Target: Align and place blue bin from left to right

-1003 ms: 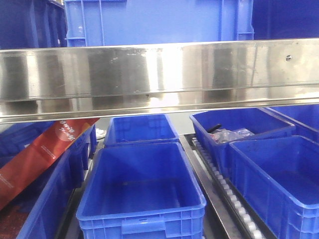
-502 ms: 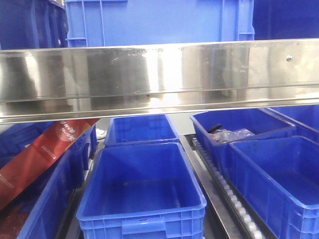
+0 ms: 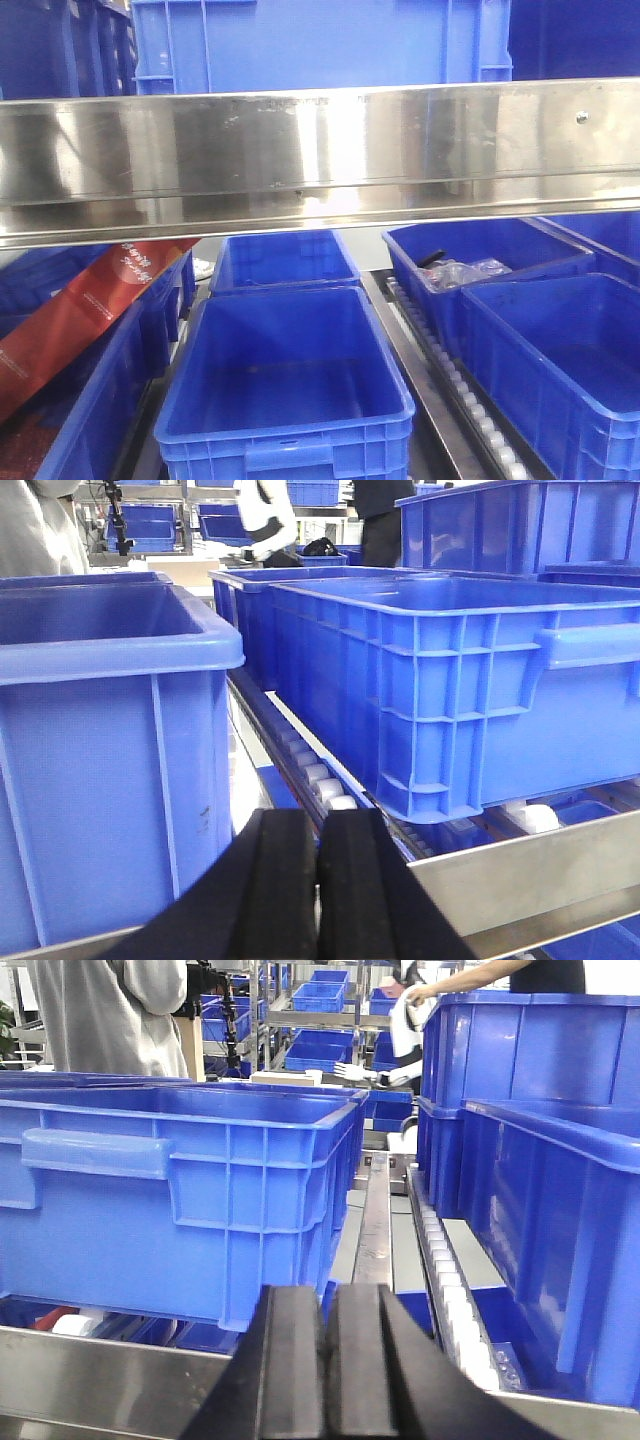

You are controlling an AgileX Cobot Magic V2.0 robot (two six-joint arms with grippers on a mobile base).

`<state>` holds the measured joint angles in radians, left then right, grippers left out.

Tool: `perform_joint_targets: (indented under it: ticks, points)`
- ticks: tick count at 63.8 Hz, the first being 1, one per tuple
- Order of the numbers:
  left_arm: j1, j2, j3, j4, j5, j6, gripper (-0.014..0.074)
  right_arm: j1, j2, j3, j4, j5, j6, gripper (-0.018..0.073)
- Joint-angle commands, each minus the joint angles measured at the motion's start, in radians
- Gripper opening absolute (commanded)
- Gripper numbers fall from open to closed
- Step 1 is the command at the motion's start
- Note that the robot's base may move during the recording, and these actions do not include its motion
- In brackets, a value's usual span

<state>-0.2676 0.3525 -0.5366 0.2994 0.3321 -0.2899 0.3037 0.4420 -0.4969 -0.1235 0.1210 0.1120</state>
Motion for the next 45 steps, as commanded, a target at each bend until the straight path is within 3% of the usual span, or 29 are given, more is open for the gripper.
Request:
perform_joint_targets:
  ticks: [1, 9, 15, 24, 45]
  points:
    - [-0.005, -0.006, -0.002, 0.0, -0.025, 0.002, 0.0004, -0.003, -0.004, 0.0, -0.014, -0.027, -0.01, -0.007]
    - [-0.005, -0.006, 0.002, -0.003, -0.025, 0.002, 0.0004, -0.003, -0.004, 0.0, -0.014, -0.027, -0.01, -0.007]
    - [0.005, -0.019, 0.002, -0.081, -0.021, 0.01, 0.0004, -0.003, -0.004, 0.0, -0.014, -0.027, -0.01, -0.007]
    - [0.09, -0.095, 0.091, -0.125, -0.04, 0.184, 0.0004, -0.003, -0.004, 0.0, -0.014, -0.027, -0.01, -0.007]
    - [0.304, -0.352, 0.537, -0.248, -0.252, 0.184, 0.0004, -0.003, -0.004, 0.0, -0.014, -0.027, -0.01, -0.007]
